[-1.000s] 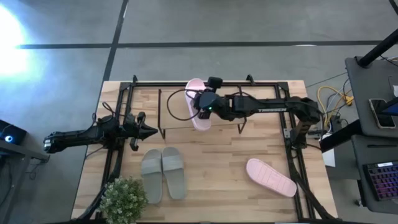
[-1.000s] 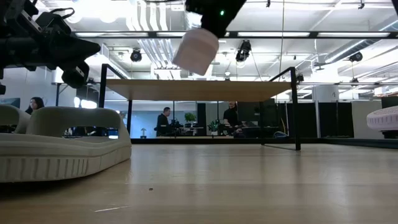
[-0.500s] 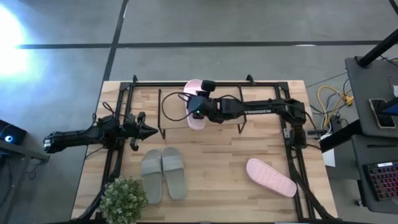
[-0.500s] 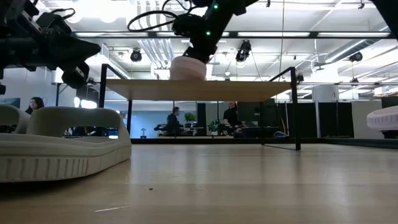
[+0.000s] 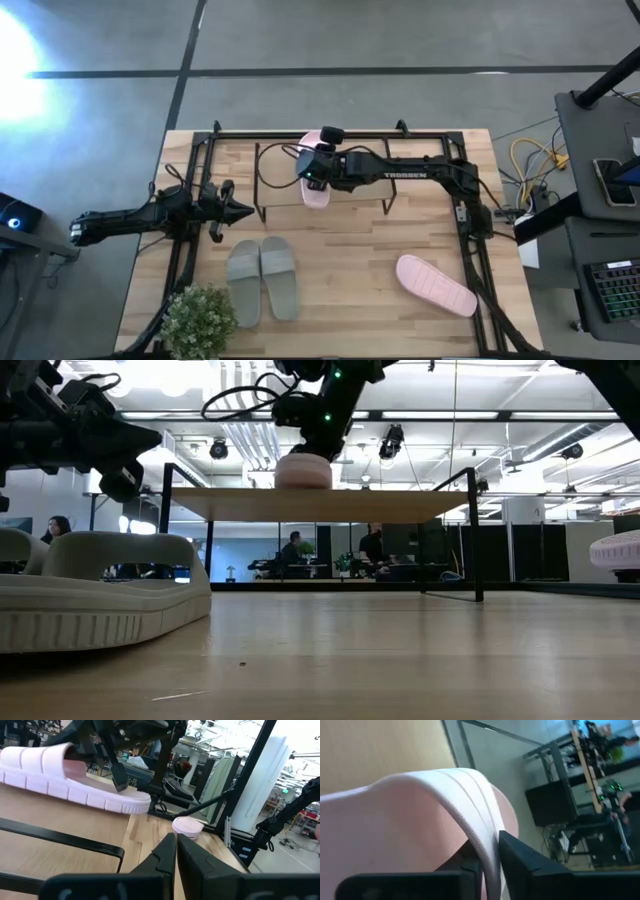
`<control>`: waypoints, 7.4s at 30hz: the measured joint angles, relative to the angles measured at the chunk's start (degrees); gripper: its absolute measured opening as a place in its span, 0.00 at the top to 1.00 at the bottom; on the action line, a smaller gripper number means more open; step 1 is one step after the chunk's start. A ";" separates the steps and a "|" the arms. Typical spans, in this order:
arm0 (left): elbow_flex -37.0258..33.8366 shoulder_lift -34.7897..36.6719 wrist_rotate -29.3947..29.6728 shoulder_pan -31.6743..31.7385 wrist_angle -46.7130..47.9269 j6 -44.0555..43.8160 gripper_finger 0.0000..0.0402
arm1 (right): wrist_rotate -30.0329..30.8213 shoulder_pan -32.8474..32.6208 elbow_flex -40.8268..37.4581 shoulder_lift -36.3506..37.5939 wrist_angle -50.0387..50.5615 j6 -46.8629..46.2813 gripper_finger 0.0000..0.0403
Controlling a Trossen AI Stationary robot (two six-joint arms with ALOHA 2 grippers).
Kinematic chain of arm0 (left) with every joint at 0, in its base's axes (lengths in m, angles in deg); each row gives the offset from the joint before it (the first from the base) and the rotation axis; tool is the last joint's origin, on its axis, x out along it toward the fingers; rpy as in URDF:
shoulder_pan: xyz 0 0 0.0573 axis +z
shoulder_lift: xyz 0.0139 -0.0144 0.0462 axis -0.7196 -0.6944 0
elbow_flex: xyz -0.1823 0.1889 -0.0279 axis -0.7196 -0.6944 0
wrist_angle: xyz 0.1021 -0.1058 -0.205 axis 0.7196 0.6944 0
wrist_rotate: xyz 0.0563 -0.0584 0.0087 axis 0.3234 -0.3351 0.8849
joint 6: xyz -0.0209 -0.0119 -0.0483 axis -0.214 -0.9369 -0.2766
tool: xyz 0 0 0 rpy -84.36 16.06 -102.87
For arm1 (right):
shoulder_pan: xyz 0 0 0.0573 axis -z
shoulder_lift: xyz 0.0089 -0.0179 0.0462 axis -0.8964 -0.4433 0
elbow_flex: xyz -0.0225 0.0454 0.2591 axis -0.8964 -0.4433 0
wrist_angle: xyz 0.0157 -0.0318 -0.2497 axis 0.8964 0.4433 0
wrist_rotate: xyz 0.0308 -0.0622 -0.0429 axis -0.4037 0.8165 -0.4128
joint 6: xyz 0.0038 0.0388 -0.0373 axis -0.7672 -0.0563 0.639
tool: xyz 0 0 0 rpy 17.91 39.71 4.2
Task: Pick and place slides into the shelf
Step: Put the right pink slide on the shelf, then put the pink slide on the shelf
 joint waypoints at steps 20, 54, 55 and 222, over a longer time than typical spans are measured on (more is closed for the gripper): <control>0.00 0.02 0.00 -0.01 -0.01 0.00 1.00 | -0.14 -0.92 5.64 0.52 7.71 -1.68 0.61; 0.00 -0.09 0.00 0.01 -0.01 0.00 1.00 | -37.36 -17.39 -8.63 38.35 51.74 -58.91 0.55; 0.00 -0.15 0.00 0.01 -0.03 0.00 1.00 | -37.09 -18.24 -11.73 40.70 51.51 -62.05 0.55; 0.00 -0.74 0.00 -0.01 -0.01 0.00 1.00 | -66.61 -43.87 -62.37 44.28 0.36 -85.62 0.98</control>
